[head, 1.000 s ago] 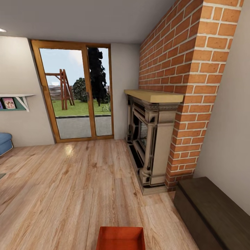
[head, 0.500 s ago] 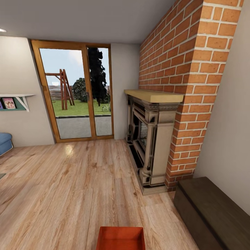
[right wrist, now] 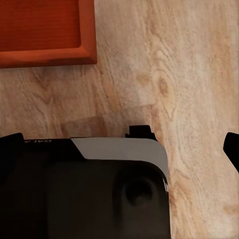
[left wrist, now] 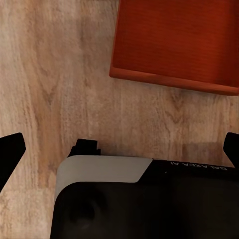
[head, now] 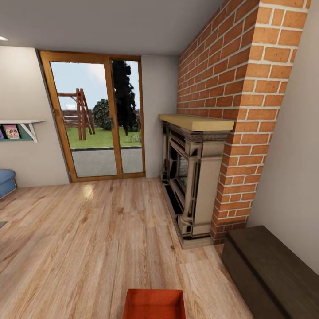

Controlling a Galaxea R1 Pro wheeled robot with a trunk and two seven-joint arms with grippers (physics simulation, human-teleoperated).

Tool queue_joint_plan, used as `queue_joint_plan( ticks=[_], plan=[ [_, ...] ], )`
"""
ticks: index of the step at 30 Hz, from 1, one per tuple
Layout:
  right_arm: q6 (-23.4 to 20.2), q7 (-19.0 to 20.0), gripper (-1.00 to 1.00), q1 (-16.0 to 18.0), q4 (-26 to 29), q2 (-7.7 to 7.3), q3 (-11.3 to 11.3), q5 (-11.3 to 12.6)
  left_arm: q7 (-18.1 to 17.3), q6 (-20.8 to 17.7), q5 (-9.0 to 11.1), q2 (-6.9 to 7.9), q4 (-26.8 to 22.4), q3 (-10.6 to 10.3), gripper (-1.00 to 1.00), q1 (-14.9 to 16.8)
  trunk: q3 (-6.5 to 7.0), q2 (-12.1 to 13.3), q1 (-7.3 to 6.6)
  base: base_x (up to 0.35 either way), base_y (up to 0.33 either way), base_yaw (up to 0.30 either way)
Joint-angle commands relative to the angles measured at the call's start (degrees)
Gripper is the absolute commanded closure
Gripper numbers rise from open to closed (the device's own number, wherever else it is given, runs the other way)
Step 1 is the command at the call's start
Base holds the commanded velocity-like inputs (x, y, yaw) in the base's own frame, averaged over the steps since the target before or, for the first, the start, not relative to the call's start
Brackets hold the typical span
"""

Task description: Move the two storage containers from the living room to the garage. In the garage, place one container on the floor and stack the other container on top of it (either order is fine).

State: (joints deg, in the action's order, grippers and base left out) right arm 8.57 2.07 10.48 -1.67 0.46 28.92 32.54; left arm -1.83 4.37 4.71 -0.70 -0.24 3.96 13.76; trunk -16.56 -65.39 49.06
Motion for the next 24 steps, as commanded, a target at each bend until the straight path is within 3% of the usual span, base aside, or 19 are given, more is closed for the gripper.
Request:
queue_joint_plan(
  ticks=[1,24],
  plan=[
    [0.30,0.22,-1.00,0.07,-0.18,-0.01,0.44,0.60,-0.19,0.14,0.47,0.00,0.07,0.35,-1.00,0.04,-0.14,-0.04,0.00,0.000,0.000,0.000],
    [0.31,0.13,-1.00,0.07,-0.18,0.05,0.44,0.51,-0.19,0.22,0.55,-0.09,0.07,0.35,-1.00,0.04,-2.18,-0.04,0.00,0.000,0.000,0.000]
  ],
)
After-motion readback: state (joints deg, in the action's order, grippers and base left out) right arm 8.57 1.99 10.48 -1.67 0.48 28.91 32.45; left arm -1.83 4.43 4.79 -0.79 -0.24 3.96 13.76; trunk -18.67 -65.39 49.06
